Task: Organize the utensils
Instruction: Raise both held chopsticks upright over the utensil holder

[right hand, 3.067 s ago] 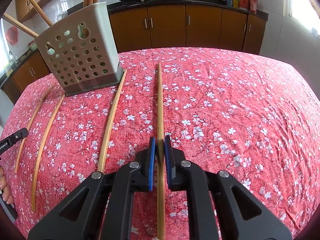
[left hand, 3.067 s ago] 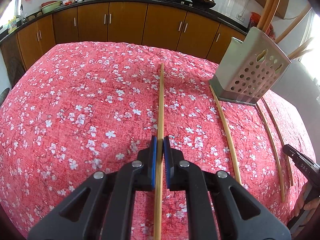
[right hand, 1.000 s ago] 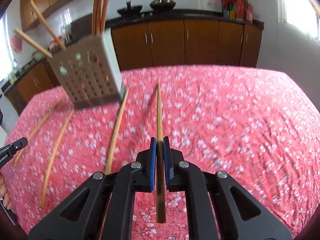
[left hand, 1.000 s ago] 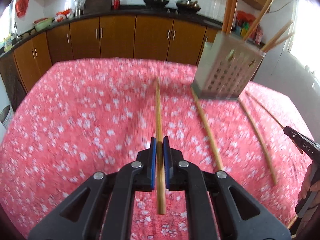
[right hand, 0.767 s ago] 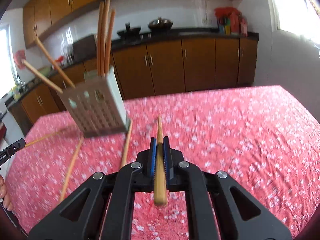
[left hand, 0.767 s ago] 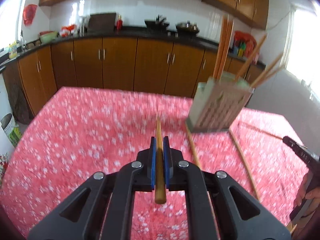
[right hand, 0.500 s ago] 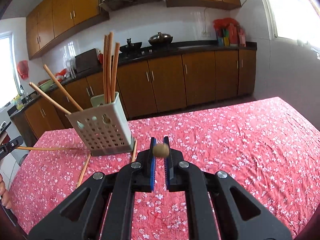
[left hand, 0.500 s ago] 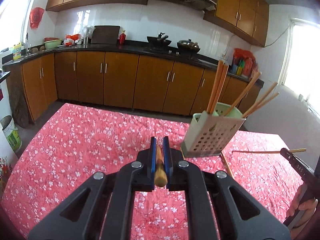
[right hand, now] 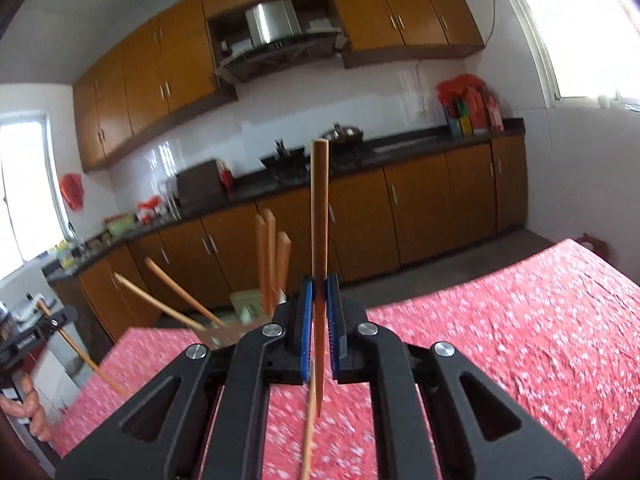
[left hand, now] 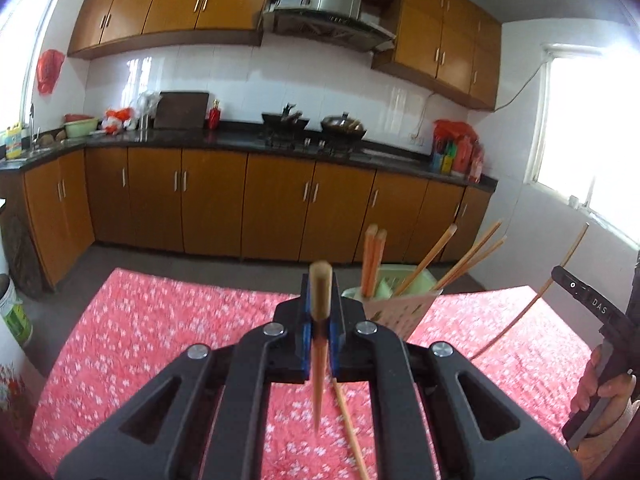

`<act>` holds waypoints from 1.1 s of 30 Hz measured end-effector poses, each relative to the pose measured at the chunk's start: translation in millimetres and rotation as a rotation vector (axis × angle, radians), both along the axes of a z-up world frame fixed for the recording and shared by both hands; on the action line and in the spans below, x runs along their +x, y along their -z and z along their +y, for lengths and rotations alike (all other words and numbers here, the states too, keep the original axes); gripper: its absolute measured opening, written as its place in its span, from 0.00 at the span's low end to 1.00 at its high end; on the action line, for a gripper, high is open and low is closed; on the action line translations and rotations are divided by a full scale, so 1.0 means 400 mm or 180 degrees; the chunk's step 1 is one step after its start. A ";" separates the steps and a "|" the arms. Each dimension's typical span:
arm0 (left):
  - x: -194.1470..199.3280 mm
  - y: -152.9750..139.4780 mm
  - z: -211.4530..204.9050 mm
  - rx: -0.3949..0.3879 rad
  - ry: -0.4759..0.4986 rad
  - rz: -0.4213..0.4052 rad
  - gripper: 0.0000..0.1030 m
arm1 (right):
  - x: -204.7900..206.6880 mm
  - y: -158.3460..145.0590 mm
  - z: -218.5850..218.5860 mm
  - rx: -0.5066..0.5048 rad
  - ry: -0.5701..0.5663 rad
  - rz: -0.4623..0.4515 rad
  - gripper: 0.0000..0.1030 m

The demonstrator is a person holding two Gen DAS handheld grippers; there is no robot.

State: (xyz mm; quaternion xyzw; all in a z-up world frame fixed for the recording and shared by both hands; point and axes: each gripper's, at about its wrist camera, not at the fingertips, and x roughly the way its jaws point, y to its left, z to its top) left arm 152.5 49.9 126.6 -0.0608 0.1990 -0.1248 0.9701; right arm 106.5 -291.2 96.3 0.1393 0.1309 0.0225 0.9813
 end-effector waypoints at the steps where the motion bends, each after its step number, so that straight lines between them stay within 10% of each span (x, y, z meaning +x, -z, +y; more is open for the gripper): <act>1: -0.004 -0.015 -0.004 -0.0025 0.0012 -0.0041 0.07 | -0.004 -0.017 0.003 0.0027 -0.0023 -0.0070 0.07; 23: 0.112 -0.348 -0.149 -0.0620 -0.0547 -0.1358 0.07 | 0.117 -0.158 0.108 -0.0095 -0.0253 -0.0784 0.07; 33: 0.259 -0.199 -0.222 -0.0491 -0.0627 -0.1155 0.07 | 0.202 -0.053 0.114 -0.0059 -0.0253 -0.0430 0.08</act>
